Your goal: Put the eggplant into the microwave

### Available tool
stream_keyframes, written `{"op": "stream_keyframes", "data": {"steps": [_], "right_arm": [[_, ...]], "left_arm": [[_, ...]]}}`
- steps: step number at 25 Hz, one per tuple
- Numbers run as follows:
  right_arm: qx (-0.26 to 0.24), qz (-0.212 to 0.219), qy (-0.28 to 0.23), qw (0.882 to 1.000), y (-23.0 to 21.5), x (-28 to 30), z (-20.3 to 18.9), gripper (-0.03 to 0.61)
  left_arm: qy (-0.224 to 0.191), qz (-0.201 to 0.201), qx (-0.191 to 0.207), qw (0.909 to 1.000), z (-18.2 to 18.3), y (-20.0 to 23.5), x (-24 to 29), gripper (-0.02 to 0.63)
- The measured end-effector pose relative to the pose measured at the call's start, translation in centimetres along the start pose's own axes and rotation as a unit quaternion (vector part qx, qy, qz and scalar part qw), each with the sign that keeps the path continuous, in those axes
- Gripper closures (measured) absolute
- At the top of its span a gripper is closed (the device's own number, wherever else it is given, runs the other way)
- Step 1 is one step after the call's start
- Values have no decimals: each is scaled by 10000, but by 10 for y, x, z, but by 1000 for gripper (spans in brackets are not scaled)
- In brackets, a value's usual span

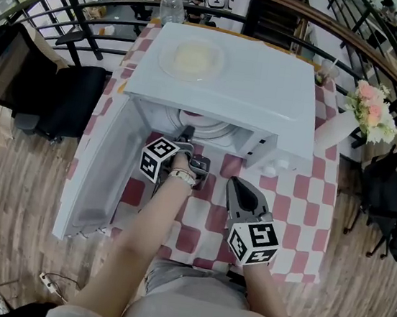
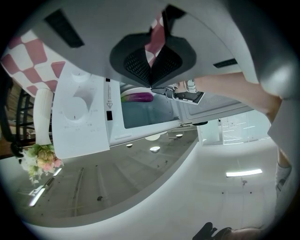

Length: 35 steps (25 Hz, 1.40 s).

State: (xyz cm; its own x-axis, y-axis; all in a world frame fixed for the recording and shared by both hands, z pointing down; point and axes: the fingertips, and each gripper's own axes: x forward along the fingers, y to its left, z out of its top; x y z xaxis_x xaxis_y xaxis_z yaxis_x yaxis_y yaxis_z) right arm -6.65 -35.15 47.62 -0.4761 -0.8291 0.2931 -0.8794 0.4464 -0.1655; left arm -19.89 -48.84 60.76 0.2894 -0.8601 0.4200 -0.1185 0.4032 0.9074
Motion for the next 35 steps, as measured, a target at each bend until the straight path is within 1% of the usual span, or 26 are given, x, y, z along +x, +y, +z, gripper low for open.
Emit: {"op": "stream_keyframes", "data": {"steps": [7, 10, 13, 15, 17, 18, 20, 24, 30, 35], "right_arm": [[-111, 110, -160, 9998, 7, -7, 8, 555], [-122, 182, -213, 9995, 11, -12, 12, 555], [-140, 233, -254, 9993, 15, -18, 15, 554], [-156, 248, -276, 9992, 17, -23, 17, 554], [-175, 253, -294, 9991, 18, -28, 17, 555], [-186, 259, -306, 9990, 19, -30, 18, 555], [-210, 284, -333, 9988, 21, -36, 18, 555], [-236, 334, -395, 9984, 23, -47, 19, 555], [-331, 431, -556, 9970, 28, -62, 24, 554], [-369, 493, -659, 9959, 29, -72, 26, 555]], "left_arm": [[-14, -179, 115, 9998, -1, -11, -16, 359], [0, -253, 171, 9995, -3, -17, -25, 373], [28, -356, 412, 9985, -8, -24, -37, 390], [36, -444, 608, 9972, -12, -30, -46, 433], [19, -504, 705, 9962, -14, -33, -55, 466], [-7, -510, 745, 9959, -15, -34, -60, 483], [-101, -472, 837, 9953, -16, -33, -70, 537], [-243, -440, 997, 9937, -21, -32, -89, 607], [-273, -817, 1208, 9889, -35, -44, -117, 609], [-367, -1121, 1669, 9789, -45, -54, -139, 611]]}}
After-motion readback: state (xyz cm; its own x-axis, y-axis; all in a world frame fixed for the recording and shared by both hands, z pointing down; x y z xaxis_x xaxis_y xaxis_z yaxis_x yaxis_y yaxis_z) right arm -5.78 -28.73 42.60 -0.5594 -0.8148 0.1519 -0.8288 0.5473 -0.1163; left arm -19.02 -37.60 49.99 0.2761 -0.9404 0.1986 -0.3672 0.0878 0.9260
